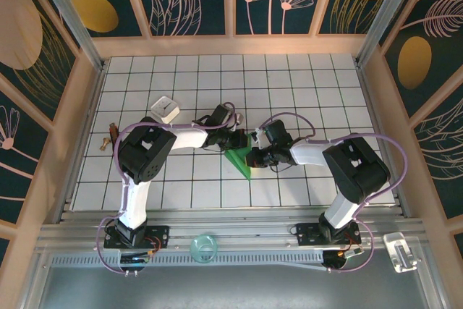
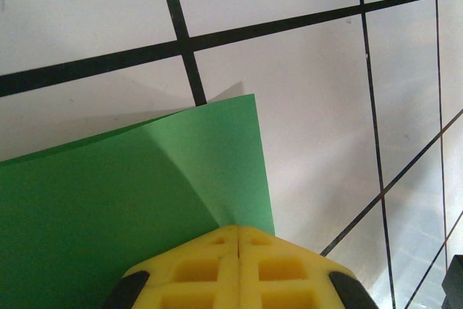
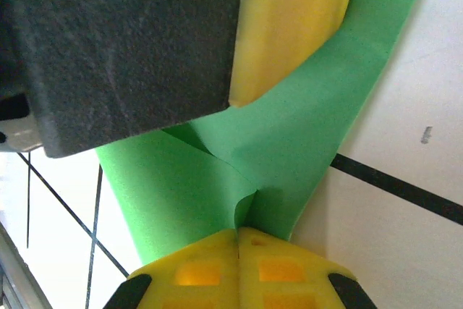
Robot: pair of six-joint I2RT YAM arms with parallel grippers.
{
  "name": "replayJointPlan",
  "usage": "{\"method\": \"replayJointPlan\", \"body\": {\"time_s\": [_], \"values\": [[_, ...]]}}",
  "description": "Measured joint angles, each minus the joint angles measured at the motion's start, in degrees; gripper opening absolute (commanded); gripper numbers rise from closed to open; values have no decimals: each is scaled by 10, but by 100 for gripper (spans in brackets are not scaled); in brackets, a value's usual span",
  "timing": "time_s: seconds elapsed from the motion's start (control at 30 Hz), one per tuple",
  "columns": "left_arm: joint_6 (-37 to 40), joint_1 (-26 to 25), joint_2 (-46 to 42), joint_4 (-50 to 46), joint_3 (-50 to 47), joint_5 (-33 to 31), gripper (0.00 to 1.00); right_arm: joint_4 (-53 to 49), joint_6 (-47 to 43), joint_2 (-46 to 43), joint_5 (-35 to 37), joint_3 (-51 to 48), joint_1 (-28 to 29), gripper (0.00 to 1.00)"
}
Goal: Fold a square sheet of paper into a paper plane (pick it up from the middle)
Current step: Perform the third fold on the triangle at the bottom-center of the table.
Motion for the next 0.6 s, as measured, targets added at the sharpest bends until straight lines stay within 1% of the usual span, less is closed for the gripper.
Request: {"method": "replayJointPlan", "body": {"time_s": [0.1,0.2,0.37,0.5,0.6], "values": [[0,0,0,0,0,0,0,0,0,0,1,0,0,0],[0,0,0,-6,4,-2,7,-1,-2,0,3,0,0,0],[2,-2,0,-32,22,-8,25,6,-2,0,4,-6,0,0],[6,-5,0,-68,45,-19,33,19,-1,-2,4,-14,0,0],[10,-4,-4,-92,64,-40,35,27,0,-4,4,-18,0,0]]}}
